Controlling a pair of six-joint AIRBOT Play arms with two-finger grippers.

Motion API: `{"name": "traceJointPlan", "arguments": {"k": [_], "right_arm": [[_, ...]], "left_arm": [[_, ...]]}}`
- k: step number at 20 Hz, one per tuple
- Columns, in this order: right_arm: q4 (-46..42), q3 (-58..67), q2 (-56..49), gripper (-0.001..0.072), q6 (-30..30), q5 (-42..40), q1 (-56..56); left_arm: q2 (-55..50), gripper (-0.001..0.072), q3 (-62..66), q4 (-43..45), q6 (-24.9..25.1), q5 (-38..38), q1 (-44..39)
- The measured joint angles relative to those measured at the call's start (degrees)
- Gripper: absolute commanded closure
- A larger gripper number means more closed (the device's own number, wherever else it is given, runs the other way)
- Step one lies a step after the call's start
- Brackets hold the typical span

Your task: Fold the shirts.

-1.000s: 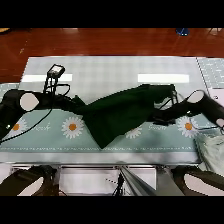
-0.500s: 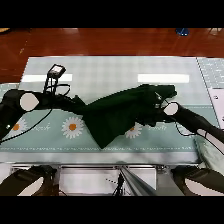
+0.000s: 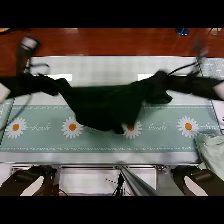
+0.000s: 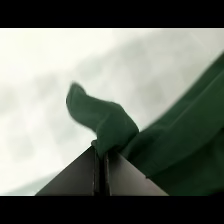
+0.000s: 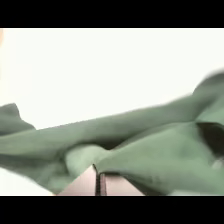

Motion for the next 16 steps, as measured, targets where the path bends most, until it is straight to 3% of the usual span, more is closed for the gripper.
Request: {"name": "traceJointPlan", "arguments": {"k": [5,11,16], "right_arm": [[-9.0,14.8,9.6,0.0689,3.1,11.2,-6.7],[-12.4,29.6,13.2,0.0690,6.3,21.2,-9.2],[-17.3,37.1,12.7,0.0690,9.0,31.0,-9.6]], "left_arm": [[9.1,0.0681,13.9,0.6,2.5,-6.4,1.0],[21.0,0.0682,26.6,0.1,5.5,-18.2,1.1],[25.1,0.0682,31.3,-3.0,3.4,-26.7,1.1]]}}
